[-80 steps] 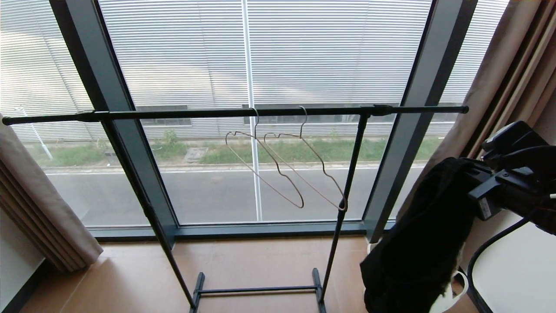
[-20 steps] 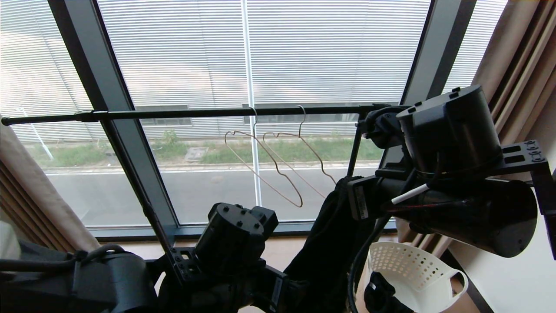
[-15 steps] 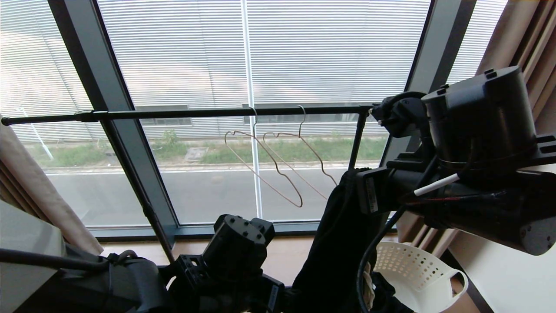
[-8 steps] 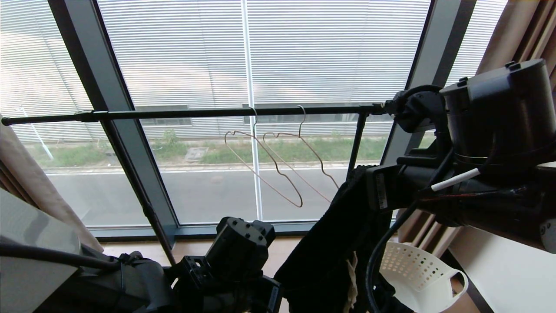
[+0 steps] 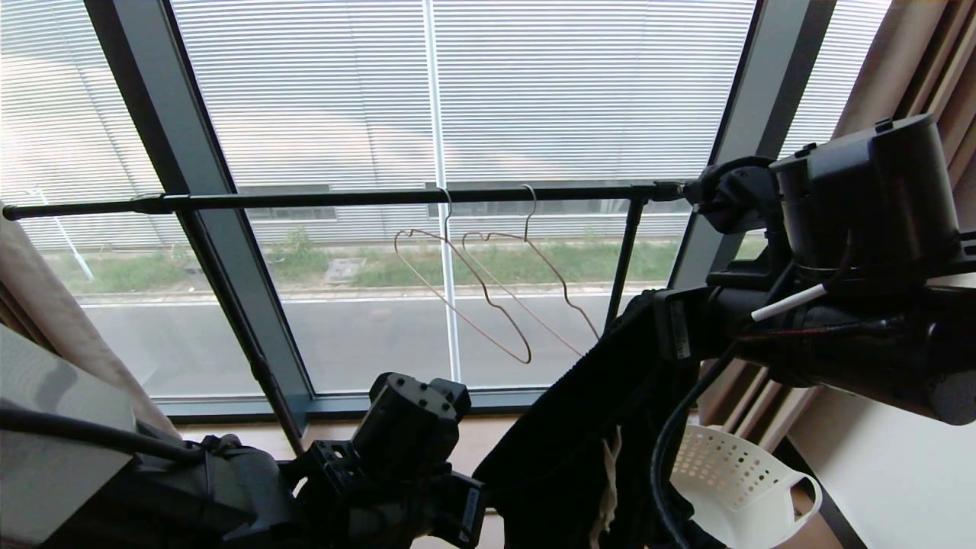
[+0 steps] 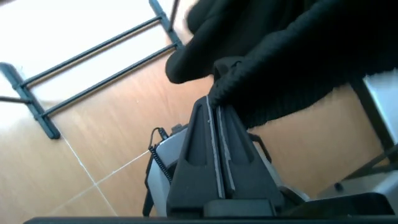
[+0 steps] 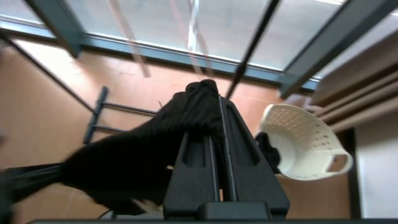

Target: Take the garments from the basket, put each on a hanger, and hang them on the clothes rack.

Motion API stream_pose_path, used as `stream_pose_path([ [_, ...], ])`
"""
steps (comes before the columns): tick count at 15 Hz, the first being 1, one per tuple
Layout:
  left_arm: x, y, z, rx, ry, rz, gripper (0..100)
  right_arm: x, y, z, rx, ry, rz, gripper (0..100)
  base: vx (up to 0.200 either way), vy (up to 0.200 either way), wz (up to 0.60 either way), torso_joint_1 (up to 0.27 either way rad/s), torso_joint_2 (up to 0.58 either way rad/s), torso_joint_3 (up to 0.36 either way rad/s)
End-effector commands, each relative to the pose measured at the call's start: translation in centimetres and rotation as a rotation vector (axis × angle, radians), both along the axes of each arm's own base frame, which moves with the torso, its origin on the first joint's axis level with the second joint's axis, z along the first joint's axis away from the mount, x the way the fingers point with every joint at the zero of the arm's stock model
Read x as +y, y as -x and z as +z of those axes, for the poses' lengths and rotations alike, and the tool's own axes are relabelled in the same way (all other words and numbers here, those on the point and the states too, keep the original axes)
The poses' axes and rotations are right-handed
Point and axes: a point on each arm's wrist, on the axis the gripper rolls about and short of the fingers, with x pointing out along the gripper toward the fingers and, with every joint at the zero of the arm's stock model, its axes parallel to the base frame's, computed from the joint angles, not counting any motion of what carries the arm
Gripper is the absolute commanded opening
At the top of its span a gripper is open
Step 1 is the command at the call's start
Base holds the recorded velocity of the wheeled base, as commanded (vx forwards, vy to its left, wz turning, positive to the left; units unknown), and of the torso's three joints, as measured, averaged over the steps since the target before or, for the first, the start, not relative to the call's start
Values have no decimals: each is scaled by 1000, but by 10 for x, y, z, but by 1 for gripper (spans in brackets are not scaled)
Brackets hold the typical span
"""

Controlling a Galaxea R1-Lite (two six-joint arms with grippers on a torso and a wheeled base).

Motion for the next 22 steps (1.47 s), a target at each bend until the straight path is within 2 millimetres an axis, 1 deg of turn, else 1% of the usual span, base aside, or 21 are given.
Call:
stream_pose_path([
  [1,24,-6,9,-13,14,75,0,-17,-13,0,-2,27,-63,0,0,0,0,0,0,0],
  [4,46,-14,24,-52,45,152,0,-28,-20,-4,9,68,-94,0,0,0,0,0,0,0],
  [5,57,-18,33,-81,61,187,0,-34,-21,-4,8,97,-99,0,0,0,0,0,0,0],
  [7,71,-26,41,-123,55,218,0,-38,-23,-11,26,146,-97,0,0,0,0,0,0,0],
  [10,84,-38,54,-176,70,265,0,-53,-32,-20,60,244,-108,0,0,0,0,0,0,0],
  [11,88,-44,60,-200,76,280,0,-55,-36,-25,74,265,-111,0,0,0,0,0,0,0],
  [13,88,-53,68,-234,82,279,0,-54,-40,-32,97,281,-110,0,0,0,0,0,0,0],
  [15,85,-61,70,-245,87,278,0,-54,-42,-37,114,287,-112,0,0,0,0,0,0,0],
  [18,87,-63,70,-248,85,283,0,-55,-41,-43,132,296,-113,0,0,0,0,0,0,0],
  [19,90,-66,74,-262,90,295,0,-56,-40,-44,134,295,-114,0,0,0,0,0,0,0],
  [20,90,-65,74,-263,89,294,0,-58,-36,-49,152,303,-113,0,0,0,0,0,0,0],
  [22,92,-59,76,-265,89,289,0,-62,-31,-52,141,290,-125,0,0,0,0,0,0,0],
])
